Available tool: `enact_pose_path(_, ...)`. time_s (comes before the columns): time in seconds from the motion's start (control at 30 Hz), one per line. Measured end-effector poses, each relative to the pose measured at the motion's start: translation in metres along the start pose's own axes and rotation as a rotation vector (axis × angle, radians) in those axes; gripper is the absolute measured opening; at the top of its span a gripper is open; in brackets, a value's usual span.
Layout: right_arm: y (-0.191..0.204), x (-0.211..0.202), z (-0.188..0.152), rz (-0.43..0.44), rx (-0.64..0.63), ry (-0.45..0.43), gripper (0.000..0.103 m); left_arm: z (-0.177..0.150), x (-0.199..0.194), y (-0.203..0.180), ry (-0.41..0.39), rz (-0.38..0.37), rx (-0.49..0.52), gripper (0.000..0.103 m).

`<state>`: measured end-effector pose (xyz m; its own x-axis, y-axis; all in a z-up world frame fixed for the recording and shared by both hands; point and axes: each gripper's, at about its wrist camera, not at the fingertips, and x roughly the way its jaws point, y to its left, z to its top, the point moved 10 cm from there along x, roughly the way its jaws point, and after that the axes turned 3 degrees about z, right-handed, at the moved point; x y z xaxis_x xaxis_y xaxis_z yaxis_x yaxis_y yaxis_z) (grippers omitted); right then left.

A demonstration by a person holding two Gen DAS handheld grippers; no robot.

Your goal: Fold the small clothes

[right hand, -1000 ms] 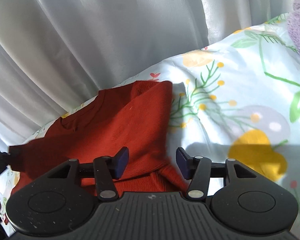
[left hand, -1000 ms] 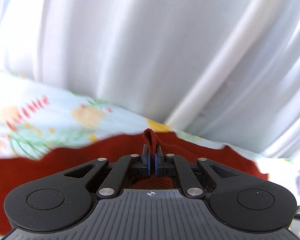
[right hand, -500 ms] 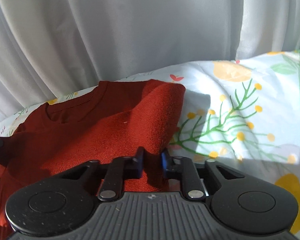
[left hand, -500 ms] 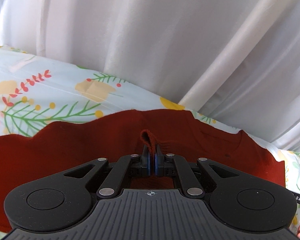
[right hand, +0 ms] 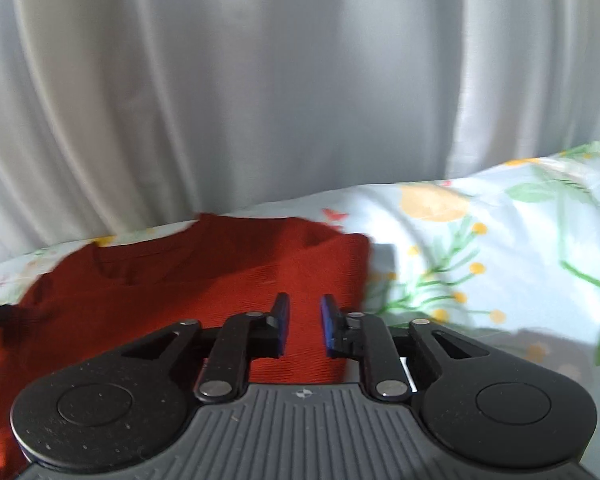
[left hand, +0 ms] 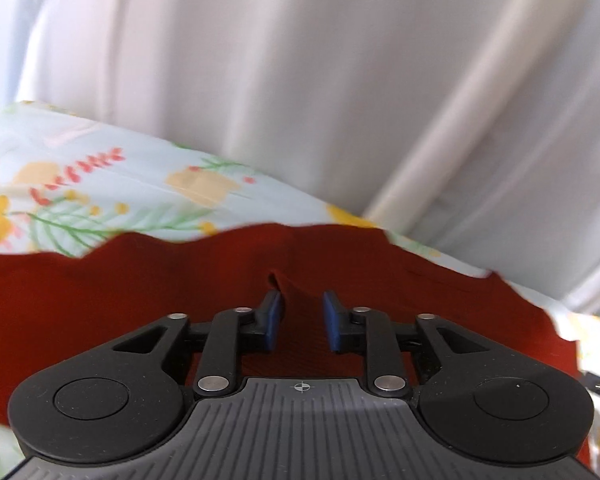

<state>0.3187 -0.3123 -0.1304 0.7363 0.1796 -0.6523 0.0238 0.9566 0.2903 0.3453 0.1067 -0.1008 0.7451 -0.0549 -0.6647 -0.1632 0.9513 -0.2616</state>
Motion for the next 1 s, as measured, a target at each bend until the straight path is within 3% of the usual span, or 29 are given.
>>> enact_pose_path(0.07,0.023,0.009,-0.008,0.074,-0.021,0.037,0.023,-0.013,0.005,-0.019,0.027,-0.036,0.045,0.053)
enact_pose_path(0.2,0.056,0.034,-0.025,0.075,-0.126,0.092,0.022,-0.036,0.025,-0.03,0.067,0.006,0.121,0.053)
enact_pose_path(0.37,0.037,0.052,-0.018,-0.107,-0.244,0.056,0.017,-0.033,0.033,-0.03,0.029,0.012,0.117,0.06)
enact_pose_path(0.47,0.02,0.055,-0.014,-0.118,-0.228,0.052,0.015,-0.033,0.033,-0.029,0.036,0.009,0.114,0.062)
enact_pose_path(0.57,0.019,0.05,-0.011,-0.146,-0.205,0.075,0.015,-0.033,0.023,-0.022,0.048,0.001,0.052,0.07)
enact_pose_path(0.67,0.036,0.022,-0.024,-0.026,-0.172,0.062,0.015,-0.035,0.013,-0.018,0.045,-0.026,-0.018,0.077)
enact_pose_path(0.73,0.041,0.01,-0.041,0.004,-0.201,0.081,0.015,-0.04,0.014,-0.017,0.06,-0.04,-0.043,0.08)
enact_pose_path(0.77,0.038,0.009,-0.051,-0.008,-0.221,0.109,0.015,-0.043,0.015,-0.016,0.069,-0.039,-0.048,0.081)
enact_pose_path(0.87,0.034,0.003,-0.055,-0.026,-0.259,0.077,0.015,-0.048,0.014,-0.014,0.075,-0.031,-0.053,0.094)
enact_pose_path(1.0,0.032,-0.001,-0.052,-0.039,-0.208,0.134,0.015,-0.049,0.0,0.008,0.114,-0.03,-0.186,0.094)
